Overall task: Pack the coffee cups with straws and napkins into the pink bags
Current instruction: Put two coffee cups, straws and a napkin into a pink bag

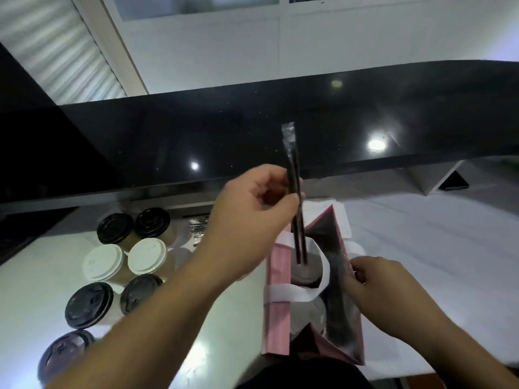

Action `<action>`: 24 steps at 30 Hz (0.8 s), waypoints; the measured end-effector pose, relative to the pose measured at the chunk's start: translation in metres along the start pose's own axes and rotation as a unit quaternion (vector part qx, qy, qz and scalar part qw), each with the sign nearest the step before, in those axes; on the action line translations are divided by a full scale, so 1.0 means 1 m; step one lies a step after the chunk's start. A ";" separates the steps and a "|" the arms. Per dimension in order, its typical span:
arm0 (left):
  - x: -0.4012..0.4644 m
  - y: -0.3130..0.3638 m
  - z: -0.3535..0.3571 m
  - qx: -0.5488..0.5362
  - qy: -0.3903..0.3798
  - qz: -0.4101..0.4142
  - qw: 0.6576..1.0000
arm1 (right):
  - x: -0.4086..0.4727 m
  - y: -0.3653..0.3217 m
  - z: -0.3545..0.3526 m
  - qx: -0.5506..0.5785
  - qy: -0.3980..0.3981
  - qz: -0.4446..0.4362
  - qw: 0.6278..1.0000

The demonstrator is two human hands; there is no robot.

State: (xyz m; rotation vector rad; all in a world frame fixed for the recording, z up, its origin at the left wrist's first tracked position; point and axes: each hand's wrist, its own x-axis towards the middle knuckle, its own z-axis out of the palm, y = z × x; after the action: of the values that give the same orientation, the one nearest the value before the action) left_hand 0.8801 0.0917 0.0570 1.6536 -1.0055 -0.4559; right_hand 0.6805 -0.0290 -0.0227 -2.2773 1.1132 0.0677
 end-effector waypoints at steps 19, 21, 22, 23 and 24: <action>-0.005 0.027 0.071 0.225 0.031 0.061 0.972 | -0.004 0.013 -0.017 0.015 -0.052 0.011 0.998; -0.009 0.035 0.064 0.196 0.065 0.082 0.975 | -0.003 0.015 -0.015 0.017 -0.052 0.009 0.998; -0.010 0.039 0.064 0.177 0.080 0.092 0.977 | -0.003 0.016 -0.014 0.019 -0.050 0.006 0.999; -0.011 0.041 0.065 0.151 0.081 0.096 0.981 | -0.003 0.018 -0.014 0.022 -0.046 0.001 0.999; -0.012 0.041 0.070 0.119 0.068 0.083 0.987 | -0.003 0.018 -0.014 0.025 -0.043 -0.004 0.999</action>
State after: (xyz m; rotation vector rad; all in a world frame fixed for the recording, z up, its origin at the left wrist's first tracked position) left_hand 0.8065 0.0581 0.0690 1.7674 -1.1176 -0.1123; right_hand 0.6622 -0.0427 -0.0196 -2.2132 1.0507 0.1339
